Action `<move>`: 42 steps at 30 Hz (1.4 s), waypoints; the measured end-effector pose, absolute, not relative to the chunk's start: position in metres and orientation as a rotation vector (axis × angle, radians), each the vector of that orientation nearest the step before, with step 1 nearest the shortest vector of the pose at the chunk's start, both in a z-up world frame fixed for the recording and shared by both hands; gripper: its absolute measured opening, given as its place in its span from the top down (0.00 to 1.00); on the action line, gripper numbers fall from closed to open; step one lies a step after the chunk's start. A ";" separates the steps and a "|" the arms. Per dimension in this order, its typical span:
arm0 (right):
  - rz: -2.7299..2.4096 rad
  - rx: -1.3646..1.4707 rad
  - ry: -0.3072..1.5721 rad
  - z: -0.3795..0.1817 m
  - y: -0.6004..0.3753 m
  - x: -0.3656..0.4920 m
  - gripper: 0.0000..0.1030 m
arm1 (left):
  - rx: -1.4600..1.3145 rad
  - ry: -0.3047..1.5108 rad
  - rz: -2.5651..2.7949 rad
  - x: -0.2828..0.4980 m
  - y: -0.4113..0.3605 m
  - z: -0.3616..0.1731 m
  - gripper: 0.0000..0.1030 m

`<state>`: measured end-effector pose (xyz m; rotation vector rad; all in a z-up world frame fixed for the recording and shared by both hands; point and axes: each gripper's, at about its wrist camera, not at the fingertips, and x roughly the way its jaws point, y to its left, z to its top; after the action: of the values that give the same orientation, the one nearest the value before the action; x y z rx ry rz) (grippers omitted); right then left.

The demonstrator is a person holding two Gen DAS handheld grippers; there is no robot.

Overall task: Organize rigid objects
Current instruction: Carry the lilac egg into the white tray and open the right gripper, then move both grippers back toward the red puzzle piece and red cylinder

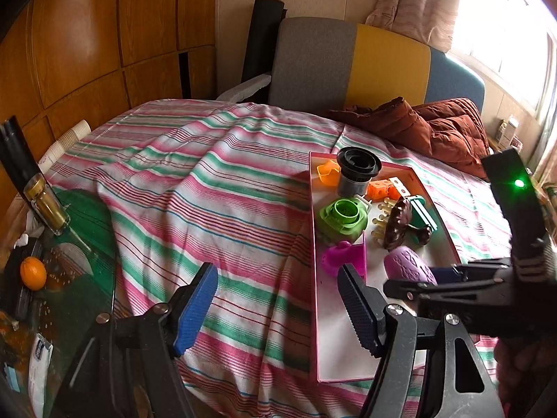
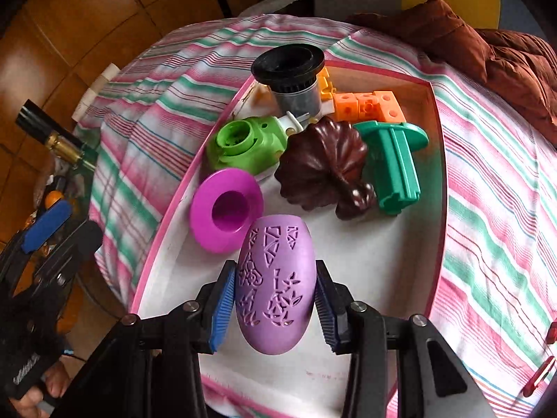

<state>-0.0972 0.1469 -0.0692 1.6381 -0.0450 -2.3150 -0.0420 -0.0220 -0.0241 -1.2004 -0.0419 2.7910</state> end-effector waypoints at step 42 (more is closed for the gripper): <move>-2.574 1.342 -0.107 -0.024 0.188 -0.044 0.56 | -1.152 0.072 2.769 -0.024 0.003 -0.011 0.30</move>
<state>-0.0444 0.1885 -0.0235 1.3425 -0.1074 -2.5735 -0.0241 0.0033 -0.0110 -1.1520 0.0717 2.7693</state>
